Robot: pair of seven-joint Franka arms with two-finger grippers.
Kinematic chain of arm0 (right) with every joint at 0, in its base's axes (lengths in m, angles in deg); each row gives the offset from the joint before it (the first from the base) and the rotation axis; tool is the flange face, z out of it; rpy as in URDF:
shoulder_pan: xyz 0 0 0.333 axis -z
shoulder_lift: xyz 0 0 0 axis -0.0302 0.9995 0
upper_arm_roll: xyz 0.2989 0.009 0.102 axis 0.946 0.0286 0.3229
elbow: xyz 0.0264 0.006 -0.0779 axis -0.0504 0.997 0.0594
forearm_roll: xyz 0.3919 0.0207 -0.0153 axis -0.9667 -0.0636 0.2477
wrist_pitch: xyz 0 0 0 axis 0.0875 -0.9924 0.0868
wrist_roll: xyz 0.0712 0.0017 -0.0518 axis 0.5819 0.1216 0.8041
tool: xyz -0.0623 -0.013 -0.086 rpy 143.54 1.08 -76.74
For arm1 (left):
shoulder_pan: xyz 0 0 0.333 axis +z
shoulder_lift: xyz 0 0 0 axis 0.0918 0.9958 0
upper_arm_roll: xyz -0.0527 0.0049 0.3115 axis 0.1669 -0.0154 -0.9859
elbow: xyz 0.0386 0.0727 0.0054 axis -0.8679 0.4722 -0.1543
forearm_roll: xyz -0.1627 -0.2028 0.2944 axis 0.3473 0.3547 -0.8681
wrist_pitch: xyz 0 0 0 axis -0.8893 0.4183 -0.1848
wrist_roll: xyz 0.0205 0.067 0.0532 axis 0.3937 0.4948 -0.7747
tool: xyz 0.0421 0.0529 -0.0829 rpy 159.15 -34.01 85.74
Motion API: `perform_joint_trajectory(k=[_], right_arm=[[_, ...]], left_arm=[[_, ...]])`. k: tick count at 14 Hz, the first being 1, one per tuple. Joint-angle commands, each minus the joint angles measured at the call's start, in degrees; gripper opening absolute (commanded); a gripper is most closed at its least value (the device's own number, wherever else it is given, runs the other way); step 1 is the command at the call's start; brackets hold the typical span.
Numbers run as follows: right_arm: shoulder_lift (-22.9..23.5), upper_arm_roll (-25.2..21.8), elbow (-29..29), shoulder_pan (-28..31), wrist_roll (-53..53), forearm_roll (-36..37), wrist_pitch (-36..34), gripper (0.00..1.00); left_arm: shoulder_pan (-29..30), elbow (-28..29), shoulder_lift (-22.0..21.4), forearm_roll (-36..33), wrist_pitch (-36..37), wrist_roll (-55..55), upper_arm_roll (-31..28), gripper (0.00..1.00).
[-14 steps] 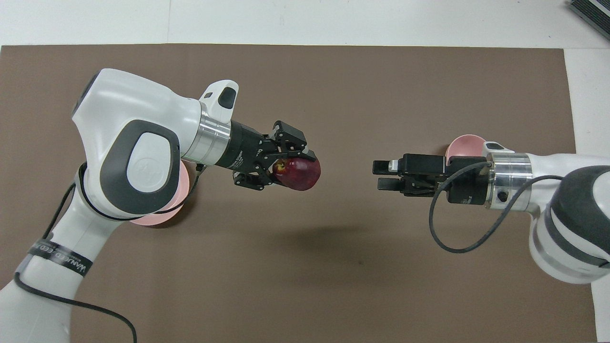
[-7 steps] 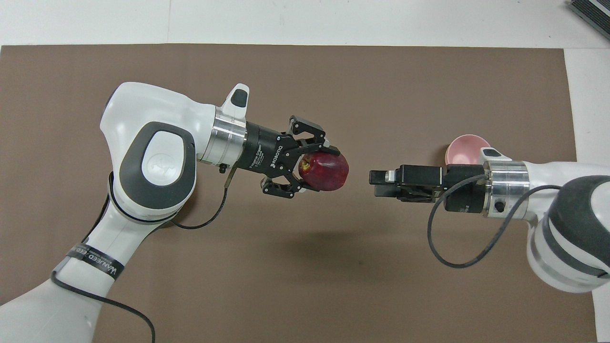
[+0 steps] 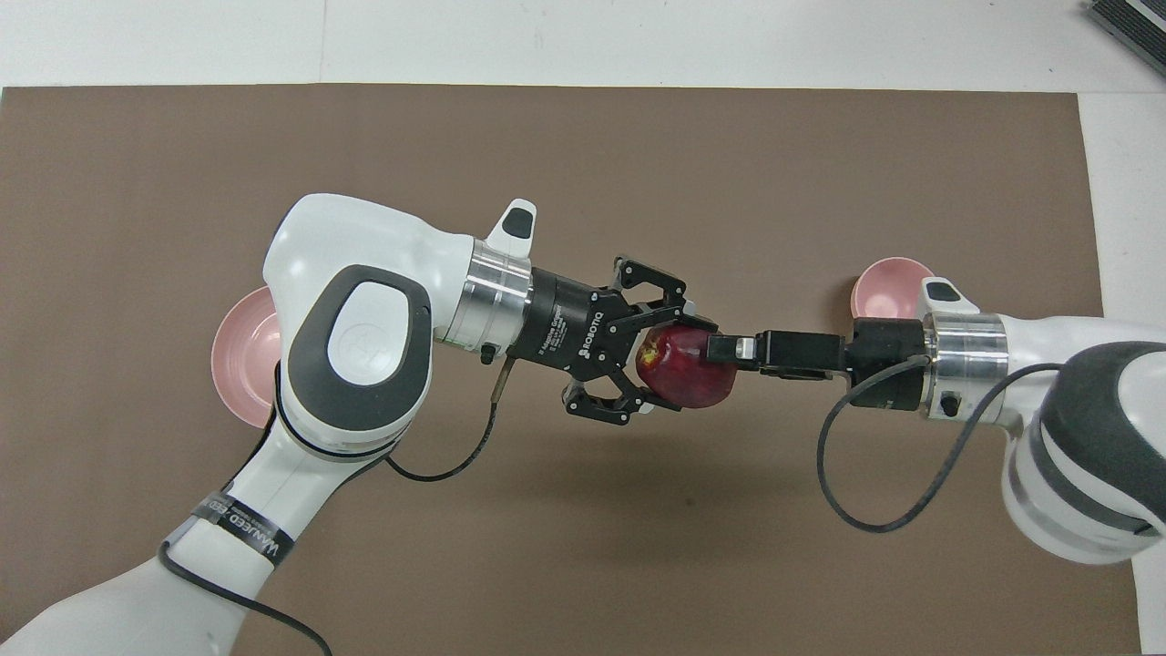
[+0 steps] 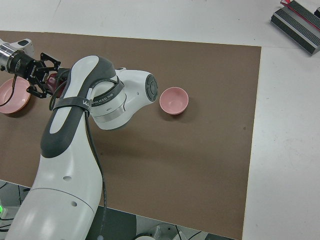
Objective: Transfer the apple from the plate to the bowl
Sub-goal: 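Close the right gripper on the apple held by the left gripper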
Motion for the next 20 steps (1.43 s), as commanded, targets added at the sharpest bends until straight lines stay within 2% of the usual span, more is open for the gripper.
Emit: perform_joint_trajectory(k=[1, 5, 14, 18, 20], right_arm=[[-2.53, 0.06, 2.46, -0.24, -0.13, -0.74, 0.66, 1.00], [-3.41, 0.06, 3.43, -0.07, -2.07, -0.74, -1.01, 1.00], [-3.85, -0.03, 3.78, 0.72, -5.58, 0.93, -3.91, 1.00], [-3.67, -0.03, 3.70, 0.72, -9.70, 1.63, -4.00, 0.03], [-3.58, -0.03, 3.61, 0.72, -10.94, 1.72, -4.00, 0.00]], left_arm=[[-0.51, 2.55, -1.65, 3.92, -2.34, -0.82, 1.11, 0.00], [-0.94, 3.52, -1.91, 7.01, -3.14, -0.91, 1.47, 0.00], [-0.86, 4.75, -2.52, 7.45, -2.26, -0.91, 2.43, 0.00], [-0.94, 4.92, -2.61, 7.45, -2.43, -0.91, 2.43, 0.00], [-0.95, 4.93, -2.78, 7.45, -2.52, -0.91, 2.35, 0.00]])
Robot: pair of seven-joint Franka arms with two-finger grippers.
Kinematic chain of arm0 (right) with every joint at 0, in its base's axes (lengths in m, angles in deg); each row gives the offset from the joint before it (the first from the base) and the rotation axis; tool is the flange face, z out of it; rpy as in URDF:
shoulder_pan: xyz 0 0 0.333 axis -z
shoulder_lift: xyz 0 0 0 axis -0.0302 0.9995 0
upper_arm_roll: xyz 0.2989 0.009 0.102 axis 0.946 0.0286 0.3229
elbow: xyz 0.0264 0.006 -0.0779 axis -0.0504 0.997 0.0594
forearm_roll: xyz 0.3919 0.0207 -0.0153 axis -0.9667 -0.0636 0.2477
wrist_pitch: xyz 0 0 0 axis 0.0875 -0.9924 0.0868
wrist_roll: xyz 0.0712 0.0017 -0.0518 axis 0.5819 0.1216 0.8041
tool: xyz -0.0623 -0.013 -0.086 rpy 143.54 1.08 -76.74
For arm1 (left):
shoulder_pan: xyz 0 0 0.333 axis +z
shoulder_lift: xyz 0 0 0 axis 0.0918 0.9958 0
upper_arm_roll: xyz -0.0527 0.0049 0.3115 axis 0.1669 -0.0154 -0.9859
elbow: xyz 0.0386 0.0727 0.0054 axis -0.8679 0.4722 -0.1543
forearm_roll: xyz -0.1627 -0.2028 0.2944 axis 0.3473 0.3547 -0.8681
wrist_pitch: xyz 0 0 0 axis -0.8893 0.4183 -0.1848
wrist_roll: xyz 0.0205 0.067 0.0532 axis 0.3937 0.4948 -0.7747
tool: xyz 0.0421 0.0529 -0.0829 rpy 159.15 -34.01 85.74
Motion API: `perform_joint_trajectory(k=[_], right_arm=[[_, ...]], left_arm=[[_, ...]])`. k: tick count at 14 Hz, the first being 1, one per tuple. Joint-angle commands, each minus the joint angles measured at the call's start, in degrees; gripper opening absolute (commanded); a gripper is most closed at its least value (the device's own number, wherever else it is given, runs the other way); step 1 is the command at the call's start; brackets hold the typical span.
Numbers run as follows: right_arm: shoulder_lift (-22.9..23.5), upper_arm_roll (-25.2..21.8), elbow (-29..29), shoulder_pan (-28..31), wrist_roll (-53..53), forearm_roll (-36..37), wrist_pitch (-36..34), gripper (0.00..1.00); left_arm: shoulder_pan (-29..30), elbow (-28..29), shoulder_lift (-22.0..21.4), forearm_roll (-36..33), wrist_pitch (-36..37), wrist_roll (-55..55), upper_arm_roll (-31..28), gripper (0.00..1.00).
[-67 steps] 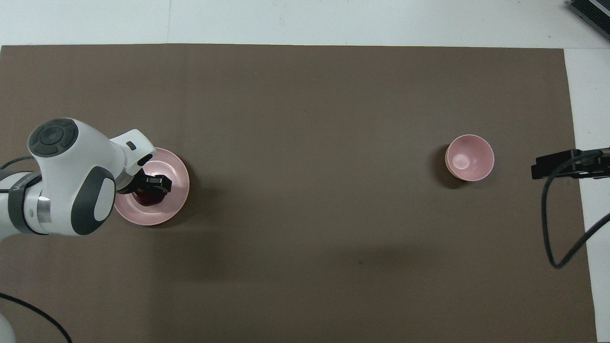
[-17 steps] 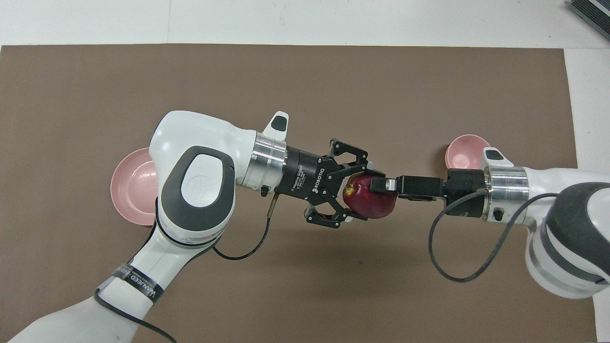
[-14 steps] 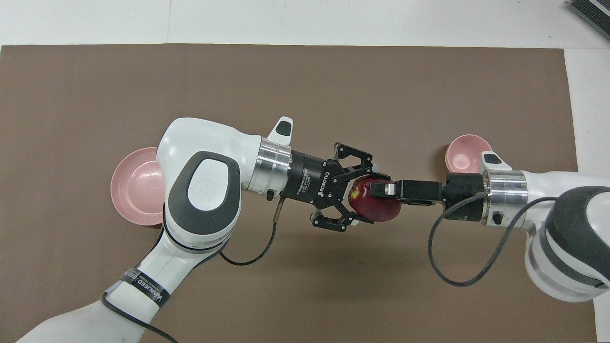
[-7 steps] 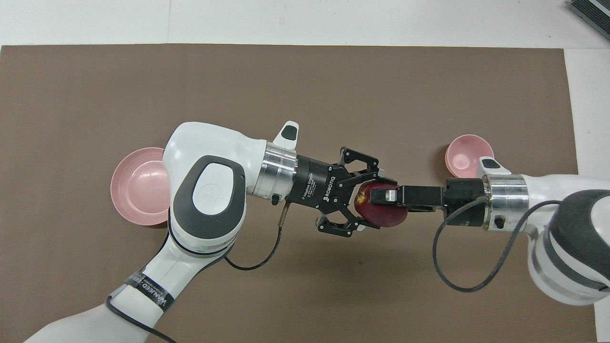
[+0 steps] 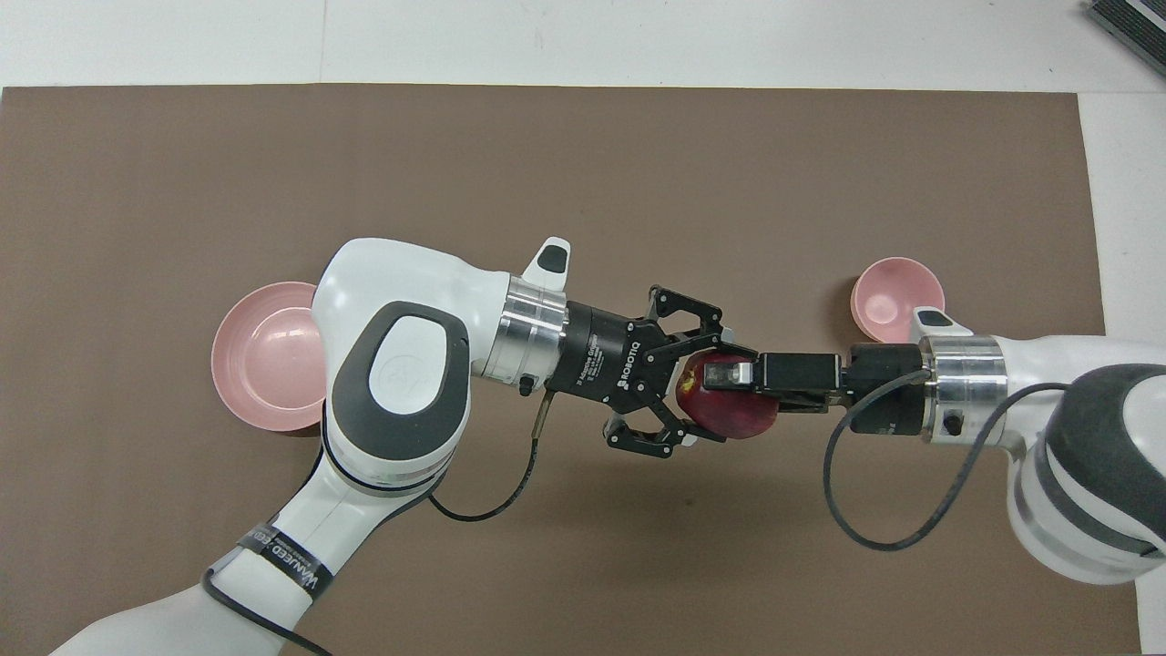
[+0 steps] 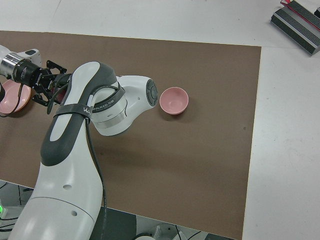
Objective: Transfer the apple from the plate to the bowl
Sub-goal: 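Open the left gripper and withdraw while the right gripper carries the apple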
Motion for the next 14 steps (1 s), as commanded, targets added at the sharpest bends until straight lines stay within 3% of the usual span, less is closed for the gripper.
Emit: perform_joint_trajectory(k=[1, 2, 6, 9, 14], right_arm=[[-1.29, 0.10, 0.75, 0.55, -3.82, 1.84, -0.81, 0.00], [-1.20, 0.10, 0.58, 0.64, -3.82, 2.63, -0.81, 0.00], [-1.03, 0.10, 0.31, 0.73, -3.90, 2.99, -0.99, 0.00], [-0.68, -0.07, -0.04, 0.90, -3.90, 4.38, -0.99, 0.00], [5.82, -0.16, -8.37, 6.96, -3.99, 23.78, -5.11, 0.00]], left_arm=[[-0.54, 2.07, -2.21, 0.65, -0.85, 0.54, -0.44, 0.22], [-0.54, 2.07, -2.21, 0.55, -0.68, 0.36, -0.44, 0.99], [0.60, 1.72, -2.04, -0.84, -0.32, 0.10, -0.97, 1.00], [3.50, 0.84, -1.86, -10.93, -0.24, 0.89, -1.06, 1.00], [6.84, -1.27, -1.33, -31.57, 1.52, 3.17, -1.06, 1.00]])
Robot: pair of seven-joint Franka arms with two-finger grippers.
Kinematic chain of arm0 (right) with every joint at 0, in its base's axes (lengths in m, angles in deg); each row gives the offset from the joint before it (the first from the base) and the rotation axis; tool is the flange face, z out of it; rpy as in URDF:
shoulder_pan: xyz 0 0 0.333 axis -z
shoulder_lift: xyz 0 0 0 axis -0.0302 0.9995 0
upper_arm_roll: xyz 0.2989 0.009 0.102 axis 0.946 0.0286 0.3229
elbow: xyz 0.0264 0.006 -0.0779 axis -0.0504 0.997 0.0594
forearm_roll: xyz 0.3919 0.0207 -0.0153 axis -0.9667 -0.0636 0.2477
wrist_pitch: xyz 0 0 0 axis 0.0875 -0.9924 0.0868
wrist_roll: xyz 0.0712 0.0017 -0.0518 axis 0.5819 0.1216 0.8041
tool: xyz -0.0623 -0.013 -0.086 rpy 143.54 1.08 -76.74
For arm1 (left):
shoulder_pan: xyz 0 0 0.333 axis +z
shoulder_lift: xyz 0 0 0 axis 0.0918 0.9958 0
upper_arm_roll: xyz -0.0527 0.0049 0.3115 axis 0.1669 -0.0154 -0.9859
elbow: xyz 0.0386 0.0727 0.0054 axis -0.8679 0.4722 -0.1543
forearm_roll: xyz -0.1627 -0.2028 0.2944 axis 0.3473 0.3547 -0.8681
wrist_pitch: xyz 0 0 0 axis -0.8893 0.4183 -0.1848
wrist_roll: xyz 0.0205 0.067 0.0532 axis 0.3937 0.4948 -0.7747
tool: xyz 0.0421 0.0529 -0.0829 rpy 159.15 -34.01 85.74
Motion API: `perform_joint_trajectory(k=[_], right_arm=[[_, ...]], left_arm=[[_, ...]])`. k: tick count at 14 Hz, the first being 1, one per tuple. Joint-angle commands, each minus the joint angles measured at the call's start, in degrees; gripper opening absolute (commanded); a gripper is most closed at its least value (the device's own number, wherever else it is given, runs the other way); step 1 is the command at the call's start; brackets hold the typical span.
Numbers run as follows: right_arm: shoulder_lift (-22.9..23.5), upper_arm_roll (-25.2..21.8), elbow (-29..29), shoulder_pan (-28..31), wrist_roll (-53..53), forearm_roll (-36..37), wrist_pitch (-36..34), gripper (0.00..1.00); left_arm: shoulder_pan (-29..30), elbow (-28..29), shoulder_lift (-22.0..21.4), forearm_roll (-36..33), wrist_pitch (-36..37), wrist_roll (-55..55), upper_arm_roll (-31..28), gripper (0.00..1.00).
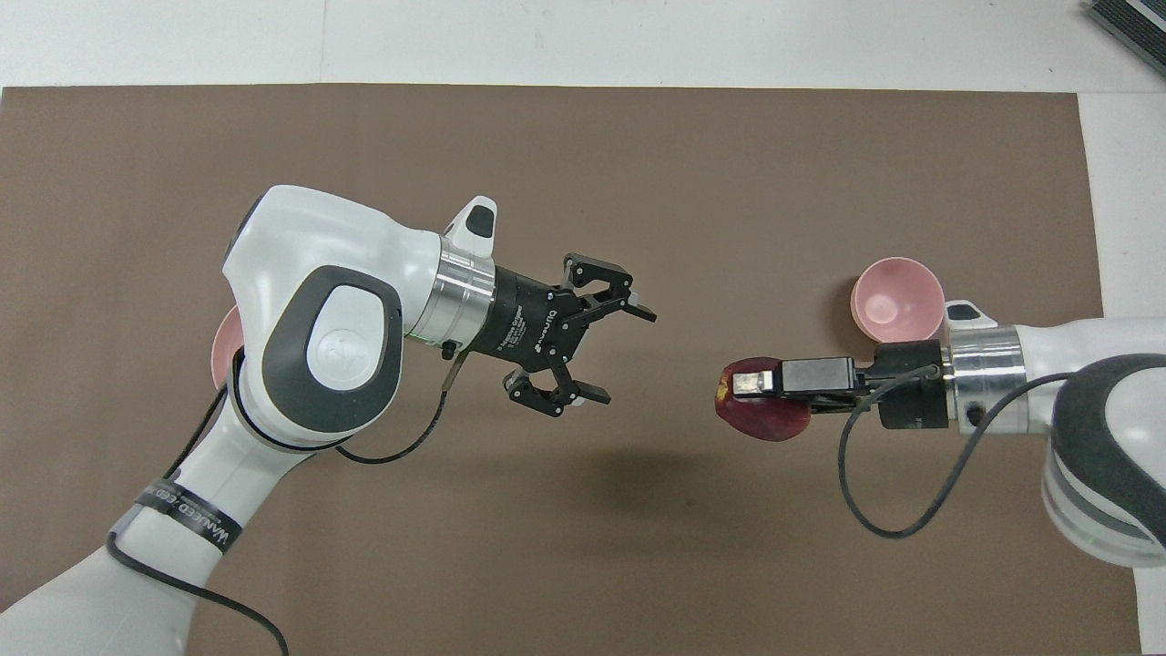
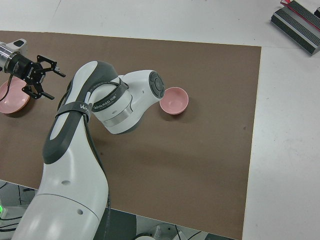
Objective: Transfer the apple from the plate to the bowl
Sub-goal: 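Open the left gripper and withdraw while the right gripper carries the apple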
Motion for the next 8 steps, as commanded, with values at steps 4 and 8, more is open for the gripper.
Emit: perform_joint_trajectory(k=[4, 8], right_arm=[[8.17, 0.15, -11.84, 4.29, -1.49, 24.21, -3.36, 0.00], [12.83, 0.23, -18.87, 4.29, -1.32, 42.40, -2.22, 0.00]], left_arm=[[4.27, -0.50, -0.55, -24.19, 1.49, 3.12, 0.18, 1.00], [7.34, -0.42, -0.64, -36.59, 2.53, 16.62, 0.09, 1.00]])
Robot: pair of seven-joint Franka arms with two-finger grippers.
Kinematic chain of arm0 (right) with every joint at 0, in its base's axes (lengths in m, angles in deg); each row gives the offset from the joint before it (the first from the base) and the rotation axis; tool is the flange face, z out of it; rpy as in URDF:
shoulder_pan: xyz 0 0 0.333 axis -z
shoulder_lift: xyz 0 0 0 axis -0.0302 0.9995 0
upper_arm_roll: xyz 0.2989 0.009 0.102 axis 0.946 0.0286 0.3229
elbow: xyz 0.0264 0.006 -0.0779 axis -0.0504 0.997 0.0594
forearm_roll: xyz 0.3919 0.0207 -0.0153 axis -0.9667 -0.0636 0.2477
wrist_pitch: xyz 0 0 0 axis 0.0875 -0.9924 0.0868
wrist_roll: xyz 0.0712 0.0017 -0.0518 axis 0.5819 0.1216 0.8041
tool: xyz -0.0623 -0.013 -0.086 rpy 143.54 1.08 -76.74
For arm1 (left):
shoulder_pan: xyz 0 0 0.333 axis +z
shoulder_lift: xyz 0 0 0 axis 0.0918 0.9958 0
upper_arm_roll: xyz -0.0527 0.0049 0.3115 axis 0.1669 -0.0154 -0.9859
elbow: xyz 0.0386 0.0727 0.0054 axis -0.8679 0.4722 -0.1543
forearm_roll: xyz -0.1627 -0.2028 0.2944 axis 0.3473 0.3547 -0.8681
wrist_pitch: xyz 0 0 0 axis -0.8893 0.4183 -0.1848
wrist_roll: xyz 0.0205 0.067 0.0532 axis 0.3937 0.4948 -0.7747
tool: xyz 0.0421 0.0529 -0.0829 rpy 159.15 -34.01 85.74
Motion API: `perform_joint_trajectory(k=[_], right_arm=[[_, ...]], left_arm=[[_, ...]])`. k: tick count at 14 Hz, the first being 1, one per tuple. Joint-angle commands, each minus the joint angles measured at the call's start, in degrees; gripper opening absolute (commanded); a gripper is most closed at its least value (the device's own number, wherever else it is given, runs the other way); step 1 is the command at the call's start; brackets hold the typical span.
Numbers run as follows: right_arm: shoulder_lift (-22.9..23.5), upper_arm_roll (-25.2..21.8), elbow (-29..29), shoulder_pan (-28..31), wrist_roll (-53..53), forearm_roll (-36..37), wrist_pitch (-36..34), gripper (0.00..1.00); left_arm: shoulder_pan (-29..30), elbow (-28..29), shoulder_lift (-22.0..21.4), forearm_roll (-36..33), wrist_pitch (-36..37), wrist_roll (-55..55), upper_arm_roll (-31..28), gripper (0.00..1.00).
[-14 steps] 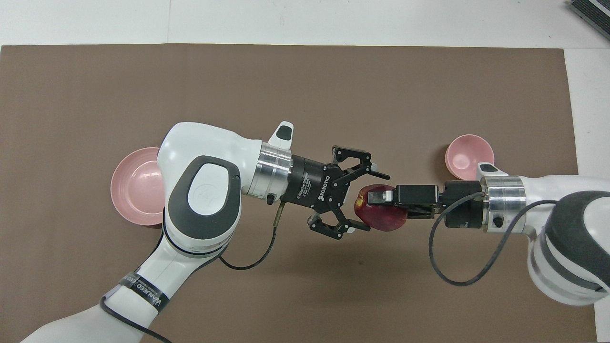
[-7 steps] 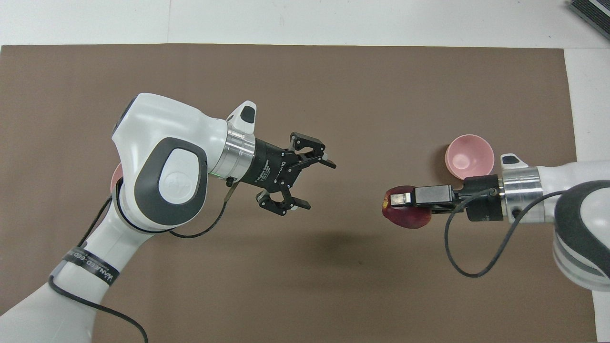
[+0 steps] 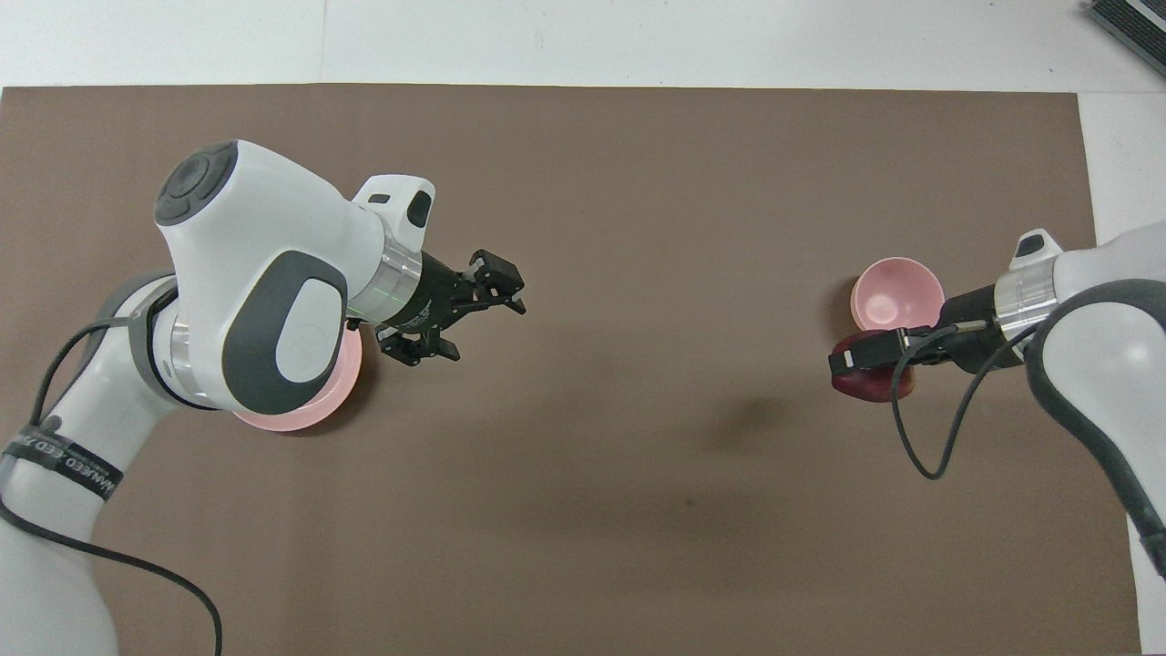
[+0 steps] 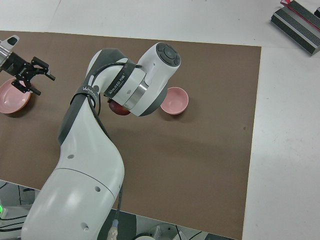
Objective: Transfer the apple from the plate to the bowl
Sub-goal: 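Open the left gripper and withdraw while the right gripper carries the apple, then lower the apple into the pink cup with the right gripper while the left gripper retracts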
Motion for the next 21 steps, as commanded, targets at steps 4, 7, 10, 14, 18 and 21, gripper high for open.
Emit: perform_joint_trajectory(k=[4, 7, 10, 14, 18, 21], right_arm=[[5.73, 0.41, -6.67, -0.31, 0.30, 18.36, 6.42, 0.00], [8.44, 0.50, -6.76, -0.58, -0.23, 27.61, 13.27, 0.00], [11.35, 0.50, -6.67, -0.76, -0.58, 34.72, 18.30, 0.00], [12.41, 0.59, -5.27, -0.67, -1.64, 39.76, 19.18, 0.00], [14.60, 0.59, -5.35, -2.34, -6.37, 39.85, 21.28, 0.00], [16.10, 0.59, -4.66, -2.17, -6.74, 39.93, 23.13, 0.00]], left_arm=[[7.21, -0.86, -2.81, -13.49, 9.21, 24.75, 0.25, 1.00], [7.92, -0.78, -5.10, -22.03, 12.98, 33.18, 0.17, 1.00], [11.52, -0.95, -8.61, -23.45, 16.07, 38.12, 0.25, 1.00], [12.84, -10.85, -9.50, -24.95, 28.43, 38.84, -0.01, 1.00], [17.32, -13.08, -9.50, -24.42, 29.26, 38.49, 0.08, 1.00], [19.87, -13.08, -9.50, -24.42, 29.26, 38.49, 0.08, 1.00]])
